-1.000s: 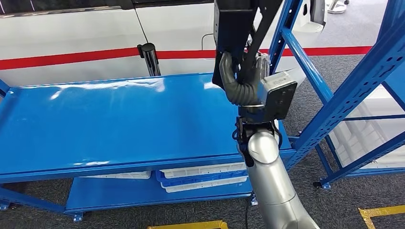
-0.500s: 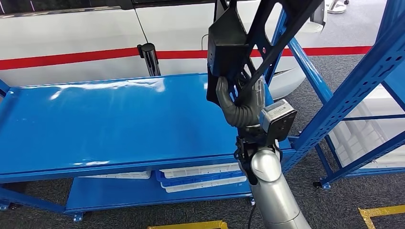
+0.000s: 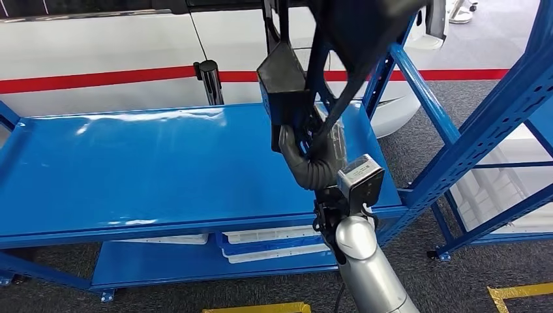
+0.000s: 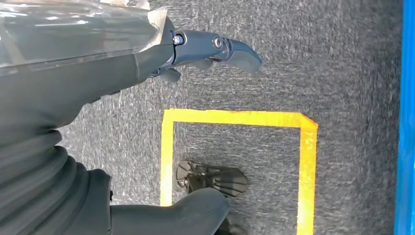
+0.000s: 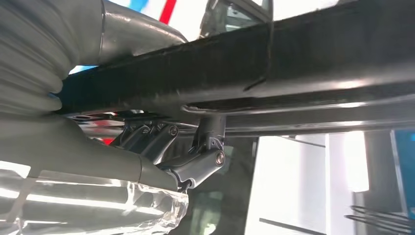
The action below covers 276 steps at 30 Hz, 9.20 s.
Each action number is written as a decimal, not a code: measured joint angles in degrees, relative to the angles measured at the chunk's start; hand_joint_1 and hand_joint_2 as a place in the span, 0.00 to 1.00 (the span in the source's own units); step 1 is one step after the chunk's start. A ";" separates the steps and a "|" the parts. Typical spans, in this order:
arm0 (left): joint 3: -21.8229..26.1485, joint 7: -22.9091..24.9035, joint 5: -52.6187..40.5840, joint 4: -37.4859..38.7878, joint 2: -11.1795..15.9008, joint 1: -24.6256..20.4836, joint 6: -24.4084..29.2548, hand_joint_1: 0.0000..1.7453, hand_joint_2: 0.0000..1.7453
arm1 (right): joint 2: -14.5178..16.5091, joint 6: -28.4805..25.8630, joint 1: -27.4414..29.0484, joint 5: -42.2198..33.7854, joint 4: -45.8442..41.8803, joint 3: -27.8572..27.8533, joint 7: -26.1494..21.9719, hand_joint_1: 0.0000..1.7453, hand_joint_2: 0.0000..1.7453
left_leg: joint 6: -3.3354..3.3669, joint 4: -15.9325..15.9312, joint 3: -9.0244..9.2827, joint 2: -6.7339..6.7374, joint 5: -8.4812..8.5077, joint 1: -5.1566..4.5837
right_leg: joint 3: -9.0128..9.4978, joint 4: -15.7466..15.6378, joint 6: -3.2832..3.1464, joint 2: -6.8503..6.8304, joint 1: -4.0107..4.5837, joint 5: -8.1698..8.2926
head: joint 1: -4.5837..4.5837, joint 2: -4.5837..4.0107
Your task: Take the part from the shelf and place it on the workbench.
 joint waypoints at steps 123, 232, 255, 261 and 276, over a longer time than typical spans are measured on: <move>10.03 0.96 -1.97 -0.37 1.46 -0.31 1.76 0.00 1.00 | -1.56 7.01 11.29 1.34 0.11 -3.07 -12.66 1.00 1.00 | -1.74 5.89 -3.48 0.11 -3.26 0.14 | 1.73 -11.86 0.96 -0.70 0.31 4.84 | 0.25 0.01; 5.82 3.52 -8.80 -0.96 -1.09 -4.07 2.33 0.00 1.00 | -2.80 -12.25 22.52 9.47 -9.55 -8.82 -12.94 1.00 1.00 | -1.45 6.60 -4.50 1.59 -1.83 1.13 | -4.05 4.34 2.31 0.46 -0.28 0.12 | 1.28 0.01; 7.90 4.43 -8.39 -0.73 -0.75 -1.06 1.99 0.00 1.00 | -2.86 -14.60 25.52 7.33 -11.17 -13.08 -12.28 1.00 1.00 | -2.52 7.76 -5.00 -3.30 -2.56 0.76 | 3.30 -10.29 0.21 6.78 0.60 5.97 | 0.68 -0.01; 8.52 4.84 -8.28 -0.74 -0.68 -0.80 2.45 0.00 1.00 | -2.86 -14.09 24.88 7.15 -11.15 -14.08 -11.75 1.00 1.00 | -0.83 6.85 -4.70 1.03 -1.96 0.40 | -4.04 3.82 0.68 0.62 0.19 -0.26 | 1.14 0.01; 9.40 4.17 -7.90 -0.83 -0.48 -0.80 2.78 0.00 1.00 | -1.17 -13.39 24.71 7.81 -11.60 -15.15 -12.18 1.00 1.00 | -3.71 20.44 -9.81 -0.17 -10.45 0.65 | 4.74 -10.72 -1.67 1.23 0.02 4.90 | 0.57 0.00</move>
